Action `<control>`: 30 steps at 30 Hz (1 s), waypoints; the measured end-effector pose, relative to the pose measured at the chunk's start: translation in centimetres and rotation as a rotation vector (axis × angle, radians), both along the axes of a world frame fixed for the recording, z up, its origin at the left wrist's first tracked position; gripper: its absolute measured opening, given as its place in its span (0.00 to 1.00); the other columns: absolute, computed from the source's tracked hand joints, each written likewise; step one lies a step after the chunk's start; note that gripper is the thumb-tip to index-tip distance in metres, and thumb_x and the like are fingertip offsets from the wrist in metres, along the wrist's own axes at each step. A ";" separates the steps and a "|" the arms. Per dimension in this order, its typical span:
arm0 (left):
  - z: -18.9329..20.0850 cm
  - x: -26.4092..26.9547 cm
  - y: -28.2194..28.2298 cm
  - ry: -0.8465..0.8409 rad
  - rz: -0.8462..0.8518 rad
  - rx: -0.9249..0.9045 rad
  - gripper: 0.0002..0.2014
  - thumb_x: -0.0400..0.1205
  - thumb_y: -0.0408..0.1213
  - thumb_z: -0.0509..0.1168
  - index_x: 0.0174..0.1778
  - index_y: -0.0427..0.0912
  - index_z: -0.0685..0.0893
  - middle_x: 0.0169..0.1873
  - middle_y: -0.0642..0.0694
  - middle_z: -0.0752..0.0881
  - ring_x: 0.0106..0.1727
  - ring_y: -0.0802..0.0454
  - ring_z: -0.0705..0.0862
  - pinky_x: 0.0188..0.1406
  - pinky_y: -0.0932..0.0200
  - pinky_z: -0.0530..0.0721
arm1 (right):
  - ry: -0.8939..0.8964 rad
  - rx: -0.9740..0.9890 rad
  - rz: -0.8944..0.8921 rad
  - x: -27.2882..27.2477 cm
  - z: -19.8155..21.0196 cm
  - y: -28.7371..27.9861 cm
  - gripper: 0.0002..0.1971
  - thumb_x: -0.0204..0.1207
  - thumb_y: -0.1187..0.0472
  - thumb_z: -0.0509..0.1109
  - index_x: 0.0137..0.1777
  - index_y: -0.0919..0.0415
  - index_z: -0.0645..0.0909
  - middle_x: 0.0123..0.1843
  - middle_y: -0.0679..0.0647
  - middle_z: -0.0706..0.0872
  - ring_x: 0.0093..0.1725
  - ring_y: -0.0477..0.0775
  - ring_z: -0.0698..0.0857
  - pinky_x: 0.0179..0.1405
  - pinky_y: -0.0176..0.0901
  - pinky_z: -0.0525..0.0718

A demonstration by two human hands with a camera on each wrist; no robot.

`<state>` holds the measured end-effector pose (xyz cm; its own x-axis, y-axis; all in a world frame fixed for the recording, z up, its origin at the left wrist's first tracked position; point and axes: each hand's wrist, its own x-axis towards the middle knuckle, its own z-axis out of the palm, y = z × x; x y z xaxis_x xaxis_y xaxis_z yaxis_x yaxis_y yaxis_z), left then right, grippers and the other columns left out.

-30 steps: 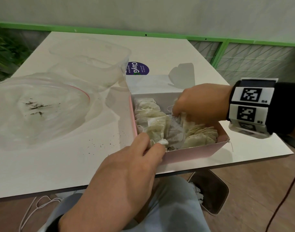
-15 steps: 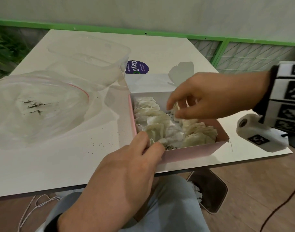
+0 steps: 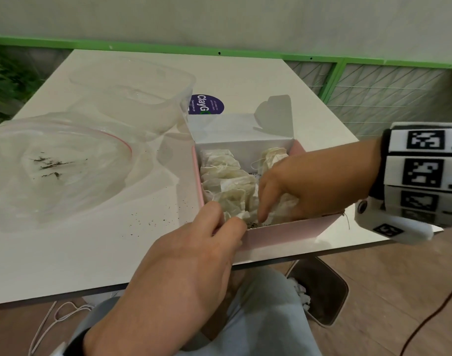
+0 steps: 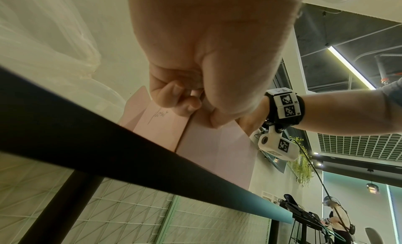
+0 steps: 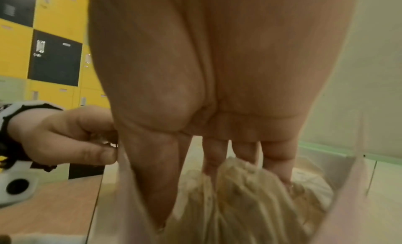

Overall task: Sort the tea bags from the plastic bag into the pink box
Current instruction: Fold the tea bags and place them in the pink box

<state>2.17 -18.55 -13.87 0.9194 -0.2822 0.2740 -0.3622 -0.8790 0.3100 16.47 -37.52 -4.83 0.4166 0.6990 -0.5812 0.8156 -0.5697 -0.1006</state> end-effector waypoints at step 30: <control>0.0 0.0 -0.1 -0.020 0.000 0.011 0.12 0.78 0.39 0.72 0.52 0.52 0.76 0.43 0.50 0.75 0.23 0.45 0.73 0.12 0.48 0.76 | -0.003 -0.184 0.005 0.3 -2.0 1.1 0.15 0.72 0.74 0.62 0.38 0.60 0.88 0.29 0.48 0.82 0.31 0.47 0.79 0.39 0.45 0.86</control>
